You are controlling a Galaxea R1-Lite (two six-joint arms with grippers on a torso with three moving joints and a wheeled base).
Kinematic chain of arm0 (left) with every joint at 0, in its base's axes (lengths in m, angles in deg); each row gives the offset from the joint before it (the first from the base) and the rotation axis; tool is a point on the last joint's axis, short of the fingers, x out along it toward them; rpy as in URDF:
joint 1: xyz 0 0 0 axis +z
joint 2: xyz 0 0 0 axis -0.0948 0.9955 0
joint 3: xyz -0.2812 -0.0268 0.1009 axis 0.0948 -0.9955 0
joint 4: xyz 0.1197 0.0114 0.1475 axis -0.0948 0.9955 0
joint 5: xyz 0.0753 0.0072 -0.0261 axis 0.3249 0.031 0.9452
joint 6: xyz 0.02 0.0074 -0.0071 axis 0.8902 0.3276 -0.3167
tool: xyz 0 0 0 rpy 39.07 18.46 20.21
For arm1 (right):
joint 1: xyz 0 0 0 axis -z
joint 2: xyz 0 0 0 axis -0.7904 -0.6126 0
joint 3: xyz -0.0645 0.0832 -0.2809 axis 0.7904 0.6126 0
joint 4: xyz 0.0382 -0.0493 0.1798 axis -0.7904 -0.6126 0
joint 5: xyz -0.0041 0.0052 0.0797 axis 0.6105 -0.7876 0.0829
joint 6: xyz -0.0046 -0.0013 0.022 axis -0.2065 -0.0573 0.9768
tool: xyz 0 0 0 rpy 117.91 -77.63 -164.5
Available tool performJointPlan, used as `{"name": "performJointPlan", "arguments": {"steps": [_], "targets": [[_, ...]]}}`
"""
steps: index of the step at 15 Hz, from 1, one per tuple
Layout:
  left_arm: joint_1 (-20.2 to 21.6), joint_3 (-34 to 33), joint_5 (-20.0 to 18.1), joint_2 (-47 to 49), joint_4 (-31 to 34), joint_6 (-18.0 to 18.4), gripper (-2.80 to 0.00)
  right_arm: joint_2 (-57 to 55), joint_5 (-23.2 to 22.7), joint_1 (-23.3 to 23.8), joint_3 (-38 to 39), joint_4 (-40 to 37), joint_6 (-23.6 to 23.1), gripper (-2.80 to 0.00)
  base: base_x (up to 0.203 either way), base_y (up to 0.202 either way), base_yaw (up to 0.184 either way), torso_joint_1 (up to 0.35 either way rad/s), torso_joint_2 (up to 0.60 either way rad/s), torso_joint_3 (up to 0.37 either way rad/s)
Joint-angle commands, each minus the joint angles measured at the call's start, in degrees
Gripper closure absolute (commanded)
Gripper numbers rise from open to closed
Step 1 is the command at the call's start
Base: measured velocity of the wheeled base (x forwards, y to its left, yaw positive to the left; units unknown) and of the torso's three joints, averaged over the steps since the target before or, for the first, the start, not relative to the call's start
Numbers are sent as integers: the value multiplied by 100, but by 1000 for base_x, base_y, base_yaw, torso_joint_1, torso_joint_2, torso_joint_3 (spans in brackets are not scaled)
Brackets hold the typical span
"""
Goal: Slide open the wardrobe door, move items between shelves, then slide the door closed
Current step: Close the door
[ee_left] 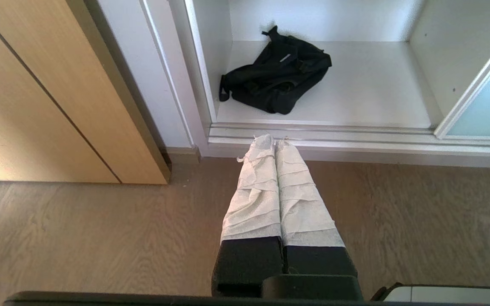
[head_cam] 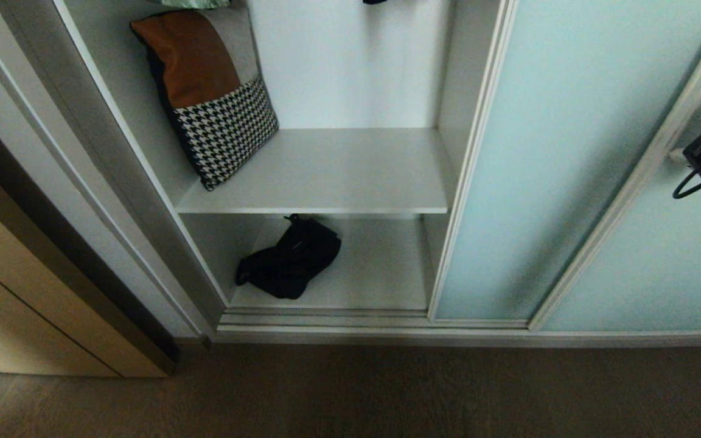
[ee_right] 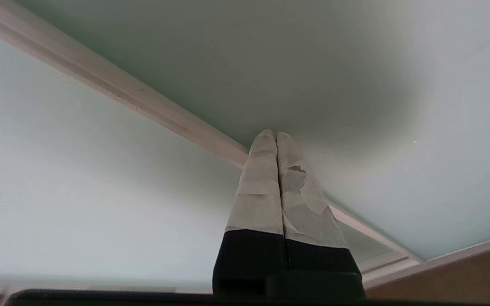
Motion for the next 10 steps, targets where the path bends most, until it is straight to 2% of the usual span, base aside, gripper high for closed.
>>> {"name": "performJointPlan", "arguments": {"steps": [1, 4, 7, 10], "targets": [[-3, -1, 0, -1, 0, -1, 0, 403, 140, -600, 295, 8, 16, 0, 0, 0, 0, 0, 0, 0], [0, -1, 0, 3, 0, 2, 0, 717, 623, -1408, 792, 21, -25, 0, 0, 0, 0, 0, 0, 0], [0, -1, 0, 8, 0, 3, 0, 1173, 902, -2197, 1281, 164, -127, 0, 0, 0, 0, 0, 0, 0], [0, -1, 0, 7, 0, 3, 0, 1814, 982, -2547, 1840, 312, -157, 0, 0, 0, 0, 0, 0, 0]]}}
